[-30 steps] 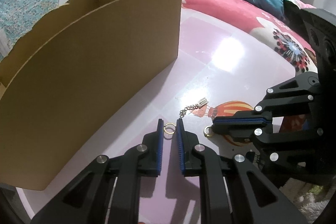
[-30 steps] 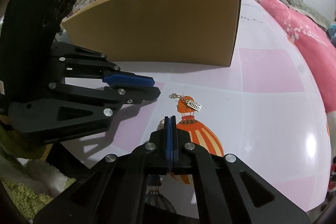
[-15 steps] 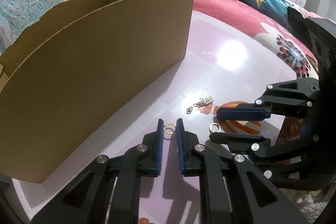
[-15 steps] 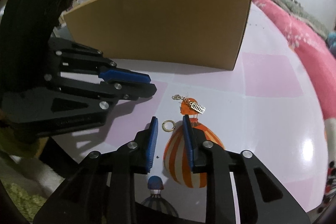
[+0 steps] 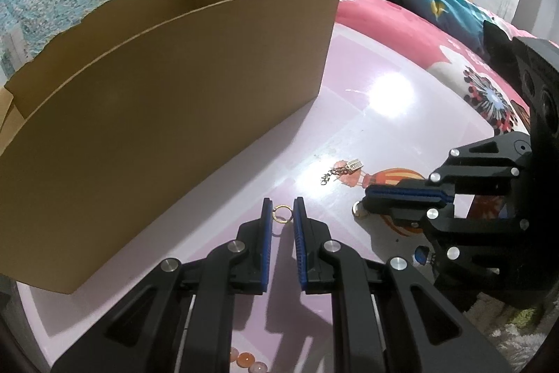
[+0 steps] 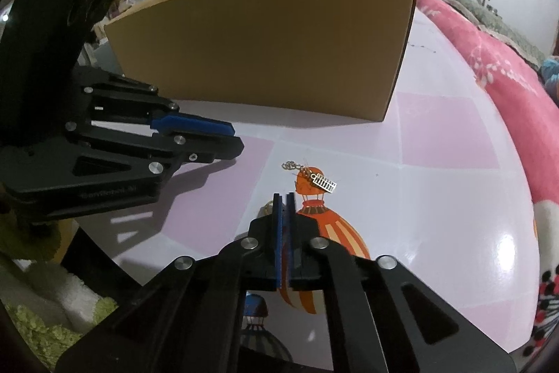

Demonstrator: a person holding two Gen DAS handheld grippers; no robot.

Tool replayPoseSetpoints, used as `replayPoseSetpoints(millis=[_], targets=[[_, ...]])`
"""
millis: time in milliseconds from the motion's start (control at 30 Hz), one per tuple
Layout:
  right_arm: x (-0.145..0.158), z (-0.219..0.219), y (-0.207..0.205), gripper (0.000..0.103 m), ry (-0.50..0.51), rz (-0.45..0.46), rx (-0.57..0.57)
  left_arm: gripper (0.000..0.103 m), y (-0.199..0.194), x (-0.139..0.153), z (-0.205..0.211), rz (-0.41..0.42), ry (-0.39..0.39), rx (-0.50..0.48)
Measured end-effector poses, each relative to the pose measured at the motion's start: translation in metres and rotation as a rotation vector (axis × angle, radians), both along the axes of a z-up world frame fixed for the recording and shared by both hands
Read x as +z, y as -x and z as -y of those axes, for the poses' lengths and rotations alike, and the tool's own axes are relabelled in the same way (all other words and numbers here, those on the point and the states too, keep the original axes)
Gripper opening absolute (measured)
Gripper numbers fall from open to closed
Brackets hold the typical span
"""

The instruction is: Organize jewelry

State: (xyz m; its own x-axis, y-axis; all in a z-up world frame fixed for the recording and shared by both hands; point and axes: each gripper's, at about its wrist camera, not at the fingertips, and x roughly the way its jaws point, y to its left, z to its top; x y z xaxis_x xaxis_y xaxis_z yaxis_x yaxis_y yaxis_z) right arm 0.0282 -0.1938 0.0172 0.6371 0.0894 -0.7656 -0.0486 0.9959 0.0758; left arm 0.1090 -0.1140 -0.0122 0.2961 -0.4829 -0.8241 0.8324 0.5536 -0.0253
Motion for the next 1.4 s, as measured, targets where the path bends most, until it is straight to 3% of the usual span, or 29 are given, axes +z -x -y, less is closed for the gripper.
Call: replayPoseSetpoints(millis=[133,300,367,467,1200,1300,1333,1400], targets=[[0.001,0.005,-0.002,0.017,-0.004,0.003,0.006,0.011,0.0,0.001,-0.003,0.002,0.002,0.004],[-0.004,0.001,-0.009,0.018,0.02,-0.005,0.013,0.011,0.001,0.002,-0.004,0.003,0.004,0.005],[-0.006,-0.006,-0.005,0.018,0.043,-0.001,0.013,0.004,0.0,0.001,-0.004,0.0,0.003,0.005],[-0.007,-0.007,-0.006,0.011,0.067,0.003,0.015,0.004,-0.001,0.002,-0.004,-0.001,0.004,0.009],[0.003,-0.014,-0.005,0.01,0.051,0.029,0.006,0.004,-0.008,0.012,-0.022,-0.025,0.039,0.032],[0.001,-0.013,-0.003,0.01,0.045,0.031,0.009,0.012,-0.008,0.006,-0.017,-0.047,0.009,0.019],[0.001,-0.014,-0.003,0.01,0.045,0.032,0.01,0.021,-0.008,0.003,-0.015,-0.051,-0.005,0.019],[0.001,-0.014,-0.003,0.01,0.045,0.033,0.012,0.024,-0.007,-0.001,-0.011,-0.044,-0.018,0.013]])
